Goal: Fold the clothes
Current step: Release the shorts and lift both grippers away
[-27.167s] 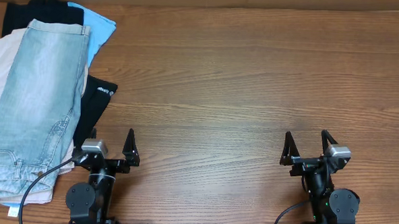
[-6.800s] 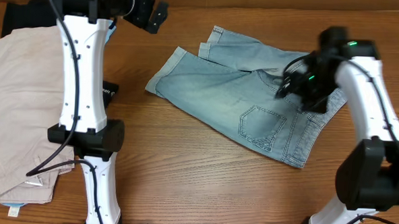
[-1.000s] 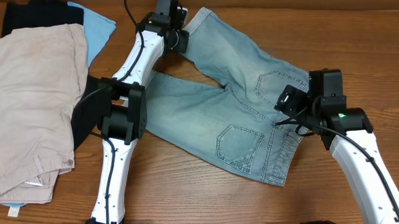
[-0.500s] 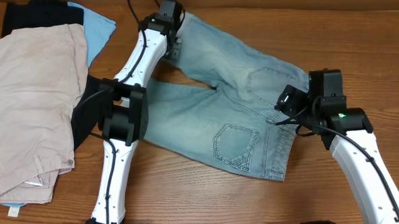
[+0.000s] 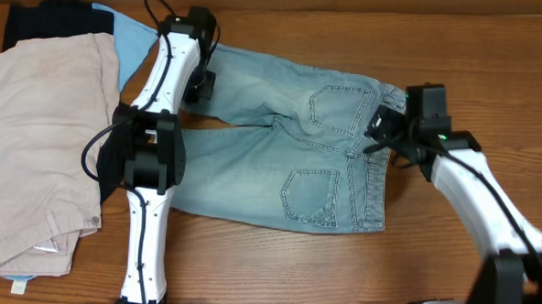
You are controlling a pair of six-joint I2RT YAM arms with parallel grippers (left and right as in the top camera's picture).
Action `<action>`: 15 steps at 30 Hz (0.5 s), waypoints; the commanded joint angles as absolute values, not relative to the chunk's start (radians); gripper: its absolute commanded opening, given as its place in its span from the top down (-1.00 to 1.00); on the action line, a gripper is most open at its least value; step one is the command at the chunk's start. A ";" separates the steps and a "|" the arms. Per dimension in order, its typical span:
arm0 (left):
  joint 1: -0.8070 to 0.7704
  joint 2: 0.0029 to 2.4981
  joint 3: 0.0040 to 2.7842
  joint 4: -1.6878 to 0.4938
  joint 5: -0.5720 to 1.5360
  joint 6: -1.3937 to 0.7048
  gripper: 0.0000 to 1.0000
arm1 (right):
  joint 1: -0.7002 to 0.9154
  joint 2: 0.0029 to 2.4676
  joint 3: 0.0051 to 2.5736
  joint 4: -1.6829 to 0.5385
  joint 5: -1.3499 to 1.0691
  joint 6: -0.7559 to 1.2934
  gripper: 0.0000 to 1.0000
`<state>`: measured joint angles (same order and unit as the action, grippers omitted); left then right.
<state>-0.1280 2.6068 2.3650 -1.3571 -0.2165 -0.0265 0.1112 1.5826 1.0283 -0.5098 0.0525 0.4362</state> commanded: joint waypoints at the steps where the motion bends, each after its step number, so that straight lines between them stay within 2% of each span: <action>1: -0.131 2.637 2.342 -1.391 -0.077 -0.027 0.54 | 0.063 1.707 1.036 -0.388 0.060 0.392 -0.88; 3: -0.126 2.637 2.354 -1.390 -0.085 -0.009 0.19 | 0.021 1.756 1.036 -0.320 0.027 0.392 -0.88; 4: -0.123 2.637 2.364 -1.390 -0.088 -0.007 -0.07 | -0.002 1.773 1.036 -0.295 0.005 0.392 -0.88; 6: -0.110 2.637 2.409 -1.402 -0.087 -0.007 -0.45 | -0.058 1.804 1.036 -0.250 -0.049 0.392 -0.88; 9: -0.091 2.637 2.524 -1.443 -0.072 -0.020 -0.70 | -0.123 1.826 1.036 -0.204 -0.126 0.391 -0.87; 12: -0.078 2.637 2.696 -1.493 -0.053 -0.023 -1.00 | -0.160 1.839 1.036 -0.168 -0.186 0.384 -0.77; 15: -0.077 2.637 2.873 -1.534 -0.051 -0.023 -1.00 | -0.165 1.851 1.036 -0.147 -0.212 0.383 -0.72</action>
<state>-0.0830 2.6488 2.6873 -1.5078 -0.0845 -0.0238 -0.1719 1.8278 1.0279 -0.1635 -0.1307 0.3931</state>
